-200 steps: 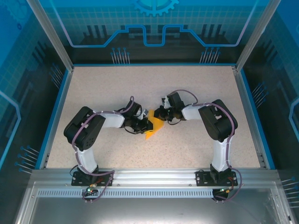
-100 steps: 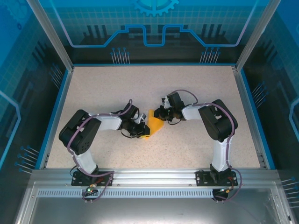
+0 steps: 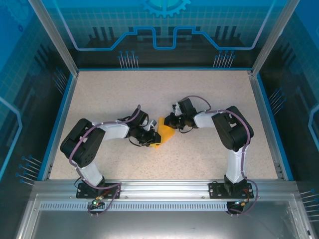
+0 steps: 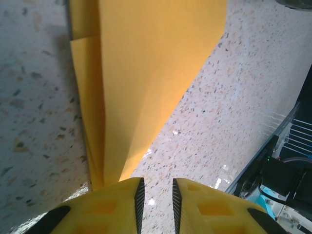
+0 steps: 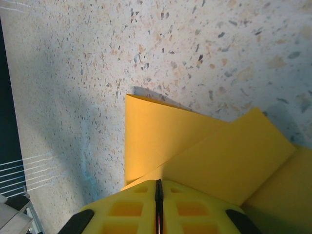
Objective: Fold a paper plane with a square sheet of paper (pick it up from the middle)
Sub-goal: Fourth fold the wing at the center of the table.
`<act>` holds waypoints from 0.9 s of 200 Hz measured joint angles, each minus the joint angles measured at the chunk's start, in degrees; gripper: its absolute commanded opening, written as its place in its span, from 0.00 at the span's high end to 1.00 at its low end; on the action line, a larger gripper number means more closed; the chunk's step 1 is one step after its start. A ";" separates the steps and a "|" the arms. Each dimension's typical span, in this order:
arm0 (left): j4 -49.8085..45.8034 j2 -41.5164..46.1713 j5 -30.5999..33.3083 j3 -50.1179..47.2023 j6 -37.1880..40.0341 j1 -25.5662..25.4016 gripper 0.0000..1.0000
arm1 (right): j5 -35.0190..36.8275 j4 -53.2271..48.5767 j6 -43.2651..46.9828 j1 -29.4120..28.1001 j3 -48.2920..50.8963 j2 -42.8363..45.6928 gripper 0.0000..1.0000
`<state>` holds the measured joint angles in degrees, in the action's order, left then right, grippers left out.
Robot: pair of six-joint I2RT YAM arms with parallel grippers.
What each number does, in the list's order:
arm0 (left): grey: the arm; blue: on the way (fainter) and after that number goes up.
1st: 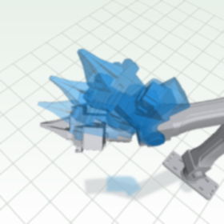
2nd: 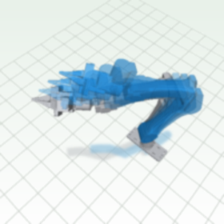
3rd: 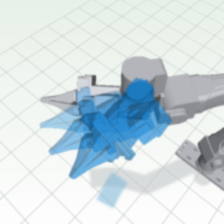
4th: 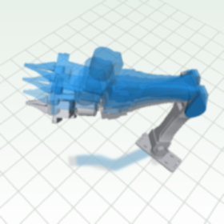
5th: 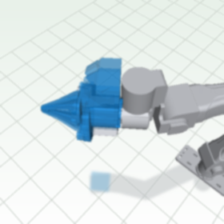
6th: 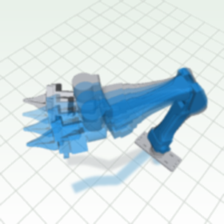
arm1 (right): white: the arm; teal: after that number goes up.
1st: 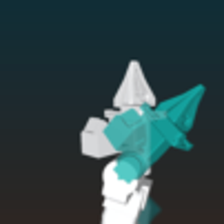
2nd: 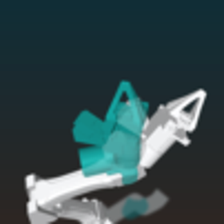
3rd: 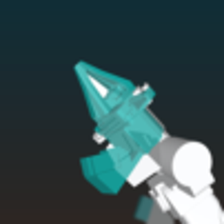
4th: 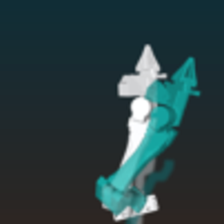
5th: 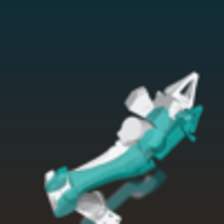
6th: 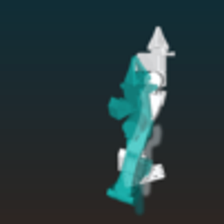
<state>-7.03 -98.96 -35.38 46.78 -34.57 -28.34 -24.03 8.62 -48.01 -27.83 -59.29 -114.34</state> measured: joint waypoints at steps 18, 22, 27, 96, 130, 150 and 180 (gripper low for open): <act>0.22 -0.22 -0.31 0.00 -0.02 0.00 0.75 | 0.59 -1.09 0.00 -0.26 -0.57 0.00 0.90; 0.26 -0.31 -0.37 0.00 -0.02 0.00 0.75 | 0.76 -1.44 0.00 -0.31 -0.76 0.00 0.89; 0.26 -0.35 -0.48 0.00 -0.02 0.00 0.75 | 0.94 -1.86 0.00 -0.33 -0.98 0.00 0.89; -2.60 -0.37 -0.46 1.57 0.61 0.00 0.76 | 3.50 -9.27 0.00 -1.27 -4.52 0.00 0.89; -4.39 -0.35 -0.46 1.92 1.25 0.00 0.75 | 4.24 -14.05 0.48 -1.44 -6.62 -0.02 0.90; -5.35 -0.37 -0.48 2.47 1.62 0.00 0.75 | 4.39 -16.90 1.14 -1.42 -7.74 -0.04 0.89; -6.86 -0.35 -0.50 4.09 1.84 0.00 0.75 | 4.57 -19.80 2.01 -1.42 -8.81 -0.04 0.89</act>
<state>-13.89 -99.31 -35.88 50.87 -32.73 -28.34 -19.46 -11.18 -46.00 -29.26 -68.10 -114.39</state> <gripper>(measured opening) 0.251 0.108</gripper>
